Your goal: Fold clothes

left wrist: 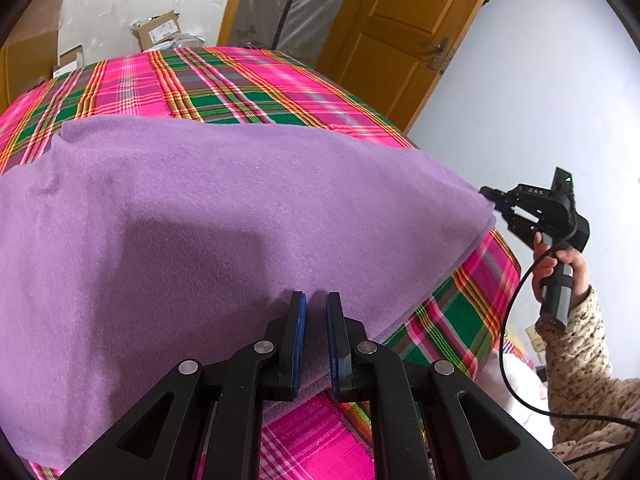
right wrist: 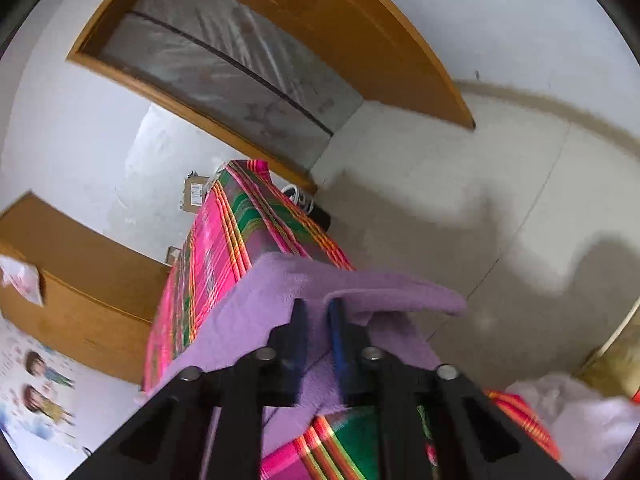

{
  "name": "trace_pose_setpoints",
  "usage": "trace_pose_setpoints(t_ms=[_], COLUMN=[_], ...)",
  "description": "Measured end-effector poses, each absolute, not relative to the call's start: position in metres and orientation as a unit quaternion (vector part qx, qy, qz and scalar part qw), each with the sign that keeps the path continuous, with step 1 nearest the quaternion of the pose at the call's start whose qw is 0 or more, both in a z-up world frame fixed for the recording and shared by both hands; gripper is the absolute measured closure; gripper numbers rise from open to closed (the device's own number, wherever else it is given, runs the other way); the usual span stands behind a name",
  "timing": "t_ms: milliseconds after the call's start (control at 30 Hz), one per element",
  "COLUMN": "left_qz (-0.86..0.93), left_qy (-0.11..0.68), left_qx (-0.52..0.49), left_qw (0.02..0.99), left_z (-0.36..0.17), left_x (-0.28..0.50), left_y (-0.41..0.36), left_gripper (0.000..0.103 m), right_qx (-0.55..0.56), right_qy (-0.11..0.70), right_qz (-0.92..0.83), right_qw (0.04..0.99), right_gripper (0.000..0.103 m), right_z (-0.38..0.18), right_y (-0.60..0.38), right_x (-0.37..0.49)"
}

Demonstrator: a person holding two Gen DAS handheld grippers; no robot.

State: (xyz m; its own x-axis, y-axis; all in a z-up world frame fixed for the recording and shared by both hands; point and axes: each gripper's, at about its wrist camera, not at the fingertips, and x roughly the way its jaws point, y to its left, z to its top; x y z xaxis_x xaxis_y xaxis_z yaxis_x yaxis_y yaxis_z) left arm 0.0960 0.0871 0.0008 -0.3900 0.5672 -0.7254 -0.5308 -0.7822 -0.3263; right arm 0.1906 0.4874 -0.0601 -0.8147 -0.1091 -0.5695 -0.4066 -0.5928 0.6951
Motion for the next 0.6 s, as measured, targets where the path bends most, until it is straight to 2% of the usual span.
trace_pose_setpoints(t_ms=[267, 600], left_qz=[0.834, 0.838], left_qy=[-0.023, -0.026], left_qx=[-0.436, -0.434], left_qw=[0.337, 0.331], left_z=[0.007, 0.008], left_x=[0.100, 0.104], left_y=[0.088, 0.080], left_gripper=[0.093, 0.093], right_qx=[-0.237, -0.292], right_qy=[0.376, 0.380], right_qz=[0.888, 0.861], right_qw=[0.123, 0.170], right_gripper=[0.100, 0.100], right_z=[-0.013, -0.045], right_y=[0.467, 0.472], right_x=[0.210, 0.206])
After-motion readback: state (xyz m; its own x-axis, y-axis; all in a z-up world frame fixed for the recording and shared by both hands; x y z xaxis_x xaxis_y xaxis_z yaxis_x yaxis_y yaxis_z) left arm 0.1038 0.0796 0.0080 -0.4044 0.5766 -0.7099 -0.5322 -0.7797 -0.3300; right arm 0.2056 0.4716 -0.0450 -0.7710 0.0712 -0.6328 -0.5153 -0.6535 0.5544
